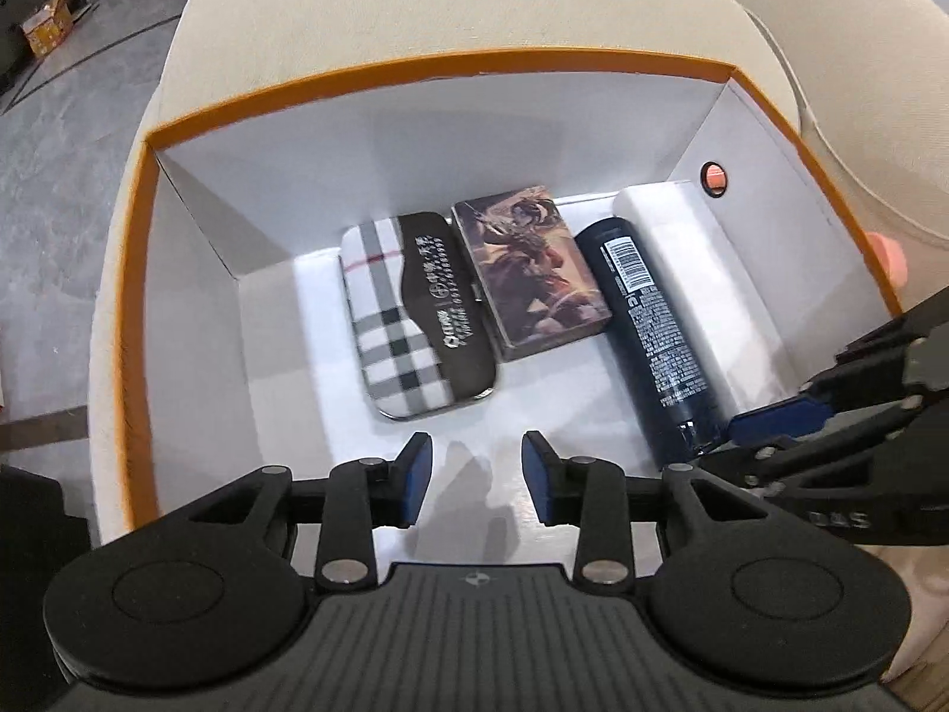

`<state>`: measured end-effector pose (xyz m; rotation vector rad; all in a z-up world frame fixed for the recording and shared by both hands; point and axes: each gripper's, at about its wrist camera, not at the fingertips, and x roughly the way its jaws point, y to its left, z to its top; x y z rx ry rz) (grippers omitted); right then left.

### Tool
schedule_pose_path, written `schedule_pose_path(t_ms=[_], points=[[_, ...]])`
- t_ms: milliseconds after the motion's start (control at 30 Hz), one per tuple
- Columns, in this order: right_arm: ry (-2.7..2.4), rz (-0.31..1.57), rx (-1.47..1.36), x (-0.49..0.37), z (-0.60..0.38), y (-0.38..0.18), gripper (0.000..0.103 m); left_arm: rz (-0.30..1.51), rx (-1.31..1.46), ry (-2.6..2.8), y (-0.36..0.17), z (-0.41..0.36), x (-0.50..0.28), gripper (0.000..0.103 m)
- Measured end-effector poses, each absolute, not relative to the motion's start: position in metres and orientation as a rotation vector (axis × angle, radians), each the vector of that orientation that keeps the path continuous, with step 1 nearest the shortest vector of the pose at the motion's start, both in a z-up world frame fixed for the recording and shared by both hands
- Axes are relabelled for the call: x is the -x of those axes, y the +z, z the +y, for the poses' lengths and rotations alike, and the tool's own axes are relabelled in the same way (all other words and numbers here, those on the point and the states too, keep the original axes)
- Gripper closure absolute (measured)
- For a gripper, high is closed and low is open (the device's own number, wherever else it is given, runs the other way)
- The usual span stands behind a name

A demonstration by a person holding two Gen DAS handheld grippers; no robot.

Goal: Organize rigid objects
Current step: 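Nudge the blue spray can into line with the right tool, then grasp the white lotion tube with the left tool while the right tool reaches the brown cardboard cube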

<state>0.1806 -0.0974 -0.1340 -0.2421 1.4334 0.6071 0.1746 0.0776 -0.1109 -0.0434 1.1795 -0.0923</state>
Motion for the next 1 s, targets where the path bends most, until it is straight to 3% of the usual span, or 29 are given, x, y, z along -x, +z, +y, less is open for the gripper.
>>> schedule_pose_path(t_ms=[200,600,1000], points=[[0.555,1.441,0.192,-0.189,-0.096,-0.149,0.072,1.159,0.061,-0.072,-0.115,0.071,-0.169,0.061],[0.480,1.342,0.192,-0.200,-0.085,-0.146,0.073,1.132,0.103,-0.088,-0.109,0.073,-0.165,0.061],[0.480,1.091,-0.050,-0.168,-0.153,-0.059,0.070,0.917,0.074,-0.295,-0.052,0.018,-0.135,0.061]])
